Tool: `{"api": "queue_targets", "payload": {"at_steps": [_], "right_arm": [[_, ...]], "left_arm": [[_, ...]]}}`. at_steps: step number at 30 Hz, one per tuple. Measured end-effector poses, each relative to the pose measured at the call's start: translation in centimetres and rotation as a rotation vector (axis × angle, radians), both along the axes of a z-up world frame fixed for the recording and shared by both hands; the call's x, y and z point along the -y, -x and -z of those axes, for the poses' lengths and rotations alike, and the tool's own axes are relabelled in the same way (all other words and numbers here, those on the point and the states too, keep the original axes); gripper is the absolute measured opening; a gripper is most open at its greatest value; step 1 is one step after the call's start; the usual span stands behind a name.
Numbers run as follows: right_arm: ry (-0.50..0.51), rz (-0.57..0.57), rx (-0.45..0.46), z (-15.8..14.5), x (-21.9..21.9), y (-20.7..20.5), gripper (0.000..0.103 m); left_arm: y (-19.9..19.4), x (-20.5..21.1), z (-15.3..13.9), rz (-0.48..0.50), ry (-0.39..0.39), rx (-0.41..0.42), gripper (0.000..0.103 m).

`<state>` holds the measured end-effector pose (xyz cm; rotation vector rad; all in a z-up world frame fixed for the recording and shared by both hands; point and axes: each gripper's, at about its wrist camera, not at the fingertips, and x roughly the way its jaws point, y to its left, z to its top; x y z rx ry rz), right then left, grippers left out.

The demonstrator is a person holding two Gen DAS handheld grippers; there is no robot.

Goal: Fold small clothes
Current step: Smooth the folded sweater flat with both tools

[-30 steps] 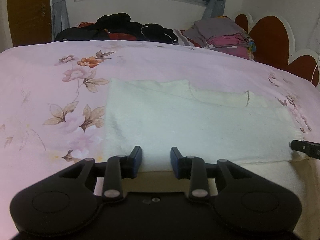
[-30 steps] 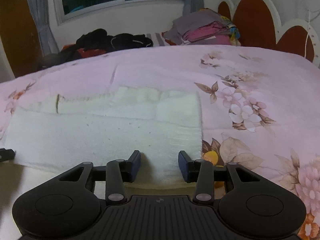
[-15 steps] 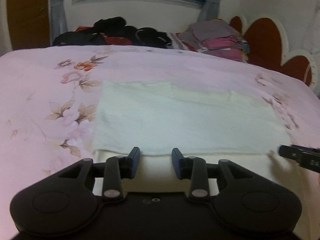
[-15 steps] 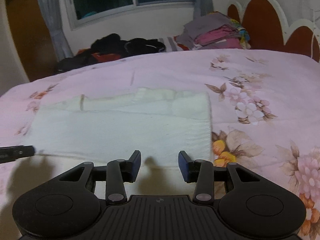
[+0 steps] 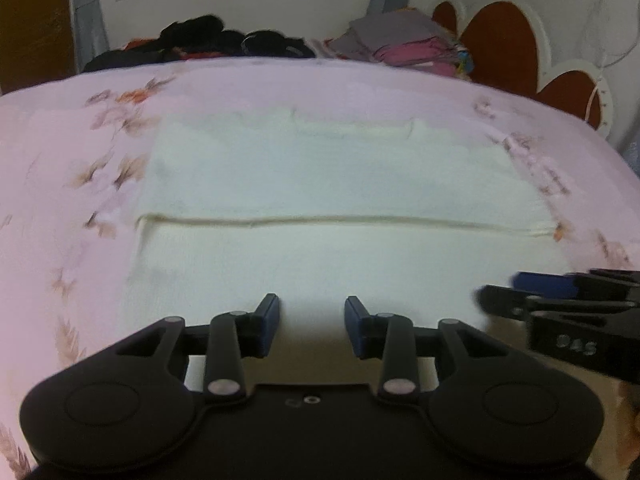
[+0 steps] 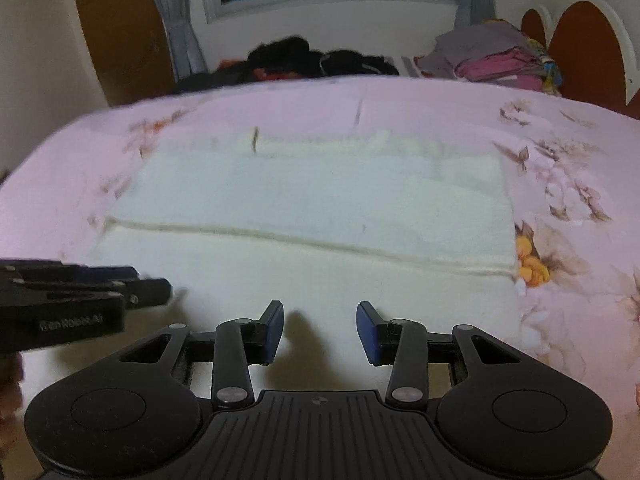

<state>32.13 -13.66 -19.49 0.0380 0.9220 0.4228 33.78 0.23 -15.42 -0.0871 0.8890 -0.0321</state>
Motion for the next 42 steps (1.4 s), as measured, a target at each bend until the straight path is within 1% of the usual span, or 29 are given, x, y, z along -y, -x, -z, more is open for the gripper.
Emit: {"api": "queue_targets", "payload": {"at_steps": [4,9,14,17,20,22,25,26,27,29,32,37,42], "right_arm": [[0.024,0.012,-0.002,0.5,1.8,0.9,0.041],[0.028,0.017,-0.004,0.7,3.9,2.3,0.041],[-0.012,0.018,-0.004,0.3,5.1,3.4,0.041],[-0.007,-0.006,-0.004,0.3,5.1,4.2,0.041],[-0.065,-0.017,-0.007,-0.5,5.4,5.1,0.041],[-0.067,-0.027,0.002,-1.1,5.4,6.1,0.041],[-0.086,-0.032,0.001,-1.8,5.3,7.4,0.042],[-0.091,-0.03,0.0,-2.1,5.3,7.9,0.042],[-0.094,-0.028,0.003,-2.3,5.2,8.4,0.042],[-0.095,-0.019,0.004,-2.6,4.9,9.2,0.042],[-0.083,-0.001,0.001,-2.7,4.5,10.8,0.042],[-0.05,0.04,-0.014,-2.9,5.0,13.9,0.042],[-0.024,0.082,-0.036,-3.0,5.2,16.9,0.042]], "left_arm": [[0.8,-0.5,0.1,-0.008,-0.025,0.001,0.036],[1.8,-0.5,-0.1,-0.041,-0.044,-0.002,0.036],[3.5,-0.2,-0.5,-0.075,-0.074,-0.011,0.036],[4.6,-0.1,-1.0,-0.09,-0.082,-0.015,0.037],[6.1,-0.1,-1.8,-0.1,-0.08,-0.012,0.037],[7.0,-0.1,-2.3,-0.1,-0.084,-0.006,0.039],[8.2,0.0,-2.9,-0.095,-0.078,-0.004,0.044],[8.6,0.0,-3.1,-0.088,-0.078,-0.002,0.048],[8.9,0.1,-3.2,-0.078,-0.079,0.0,0.054],[9.7,0.1,-3.4,-0.06,-0.081,0.009,0.061],[11.2,-0.2,-3.3,-0.034,-0.068,0.019,0.061],[14.4,-2.1,-3.0,-0.021,-0.048,0.007,0.061],[16.3,-3.6,-2.6,-0.008,-0.057,-0.005,0.061]]}}
